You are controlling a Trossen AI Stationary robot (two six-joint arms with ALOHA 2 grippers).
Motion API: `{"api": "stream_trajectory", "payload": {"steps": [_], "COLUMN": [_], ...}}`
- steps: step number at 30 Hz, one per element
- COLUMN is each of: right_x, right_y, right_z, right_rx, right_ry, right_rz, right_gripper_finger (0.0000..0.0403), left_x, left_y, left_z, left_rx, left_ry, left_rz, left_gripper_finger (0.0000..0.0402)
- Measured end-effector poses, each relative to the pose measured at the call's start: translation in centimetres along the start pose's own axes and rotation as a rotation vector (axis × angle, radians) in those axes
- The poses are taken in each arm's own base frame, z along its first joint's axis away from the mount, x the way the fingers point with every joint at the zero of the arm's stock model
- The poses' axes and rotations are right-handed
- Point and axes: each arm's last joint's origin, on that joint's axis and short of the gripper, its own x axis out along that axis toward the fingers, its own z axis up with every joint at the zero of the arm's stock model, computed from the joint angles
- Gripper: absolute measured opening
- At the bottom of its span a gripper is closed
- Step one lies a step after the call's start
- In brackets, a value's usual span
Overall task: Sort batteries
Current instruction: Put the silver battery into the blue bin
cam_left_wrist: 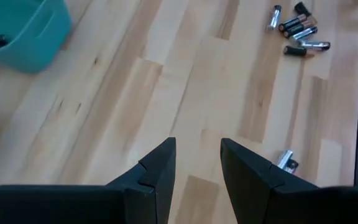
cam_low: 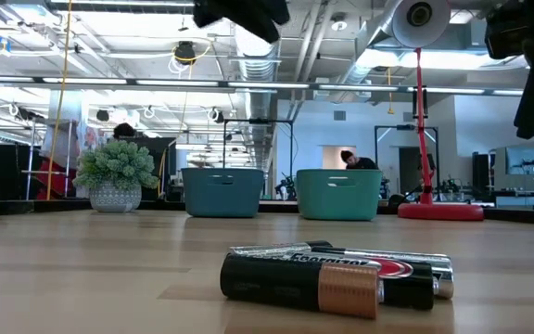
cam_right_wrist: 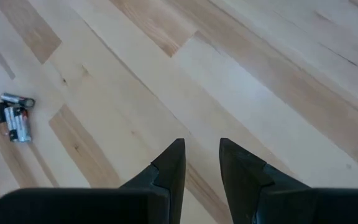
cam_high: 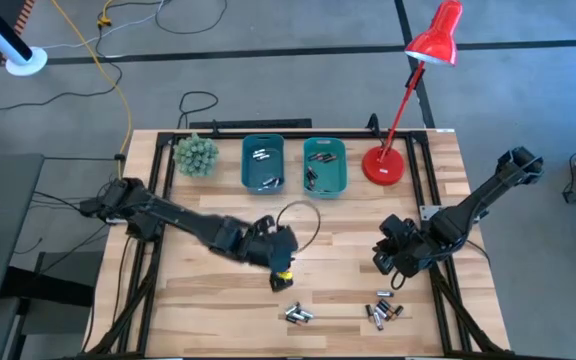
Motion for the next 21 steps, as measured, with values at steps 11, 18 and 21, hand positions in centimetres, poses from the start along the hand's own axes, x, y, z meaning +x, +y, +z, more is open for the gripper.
{"api": "stream_trajectory", "payload": {"steps": [11, 18, 21], "right_x": [-0.1, -0.5, -0.5], "right_y": [0.2, 0.4, 0.4], "right_z": [-0.8, -1.5, -1.6], "right_rx": [-0.123, -0.193, -0.226], "right_ry": [0.015, 0.026, 0.028], "right_rz": [0.013, 0.037, 0.043], "right_gripper_finger": [0.0116, 0.0116, 0.0116], "left_x": [1.7, 6.9, 8.8], "left_y": [-6.5, -10.6, -11.4], "left_z": [-4.4, -8.2, -9.0], "left_rx": [-0.125, -0.163, -0.166], "left_ry": [-0.066, -0.008, 0.018], "left_rz": [0.010, -0.006, 0.017], "left_gripper_finger": [0.0123, 0.0123, 0.0123]}}
